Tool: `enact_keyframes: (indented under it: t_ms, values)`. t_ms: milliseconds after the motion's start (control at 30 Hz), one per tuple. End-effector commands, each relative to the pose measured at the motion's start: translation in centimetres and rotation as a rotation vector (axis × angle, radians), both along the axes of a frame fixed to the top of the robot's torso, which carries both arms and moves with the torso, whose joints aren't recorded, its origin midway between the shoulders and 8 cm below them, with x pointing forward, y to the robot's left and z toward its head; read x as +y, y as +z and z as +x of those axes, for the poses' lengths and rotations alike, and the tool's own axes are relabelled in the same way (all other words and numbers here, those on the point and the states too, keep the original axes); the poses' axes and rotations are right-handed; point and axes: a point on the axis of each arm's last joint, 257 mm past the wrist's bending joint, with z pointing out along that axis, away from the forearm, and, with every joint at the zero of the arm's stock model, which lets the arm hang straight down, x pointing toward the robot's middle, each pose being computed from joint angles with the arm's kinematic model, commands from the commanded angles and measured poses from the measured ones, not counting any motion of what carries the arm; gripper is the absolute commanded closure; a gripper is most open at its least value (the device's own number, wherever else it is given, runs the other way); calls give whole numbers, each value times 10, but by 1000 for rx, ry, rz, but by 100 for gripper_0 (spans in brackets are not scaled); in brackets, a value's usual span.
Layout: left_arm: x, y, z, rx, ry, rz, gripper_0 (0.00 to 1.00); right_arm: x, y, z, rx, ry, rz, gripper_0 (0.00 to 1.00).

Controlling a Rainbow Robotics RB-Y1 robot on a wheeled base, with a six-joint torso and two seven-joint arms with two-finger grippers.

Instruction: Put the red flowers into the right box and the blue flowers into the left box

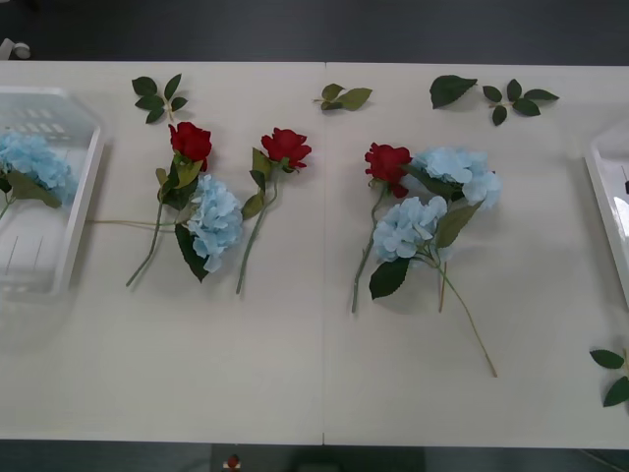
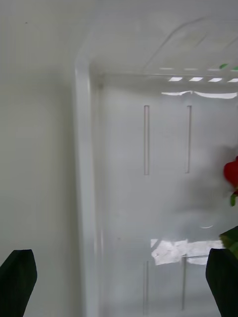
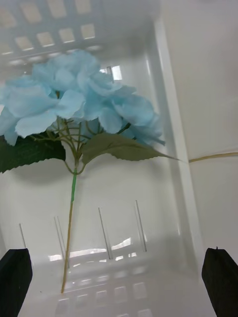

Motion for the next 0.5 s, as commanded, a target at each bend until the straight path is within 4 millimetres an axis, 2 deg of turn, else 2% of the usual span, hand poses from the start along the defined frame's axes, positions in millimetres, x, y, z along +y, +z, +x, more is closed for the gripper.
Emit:
enact_keyframes:
  t_ms: [33, 100, 200, 300, 333, 400, 433, 500]
  values:
    - [-45, 27, 33, -37, -51, 1, 0, 31, 24, 2, -43, -24, 75, 0]
    - [-67, 24, 46, -41, -71, 2, 0, 53, 27, -1, -45, -20, 97, 0]
    - [-87, 22, 61, -54, -57, -10, 0, 74, 25, -7, -36, -19, 116, 0]
    - [-125, 16, 81, -68, -63, -1, 0, 105, 23, -17, -38, -9, 135, 0]
    - [-131, 15, 84, -73, -66, 1, 0, 110, 22, -19, -39, -7, 139, 0]
    - [-162, 9, 95, -93, -75, -15, 0, 130, 18, -28, -47, 5, 151, 0]
    - [-169, 9, 98, -102, -73, -19, 0, 134, 18, -30, -50, 9, 152, 0]
    - [-196, 3, 111, -141, -76, -29, 0, 155, 15, -36, -60, 28, 169, 0]
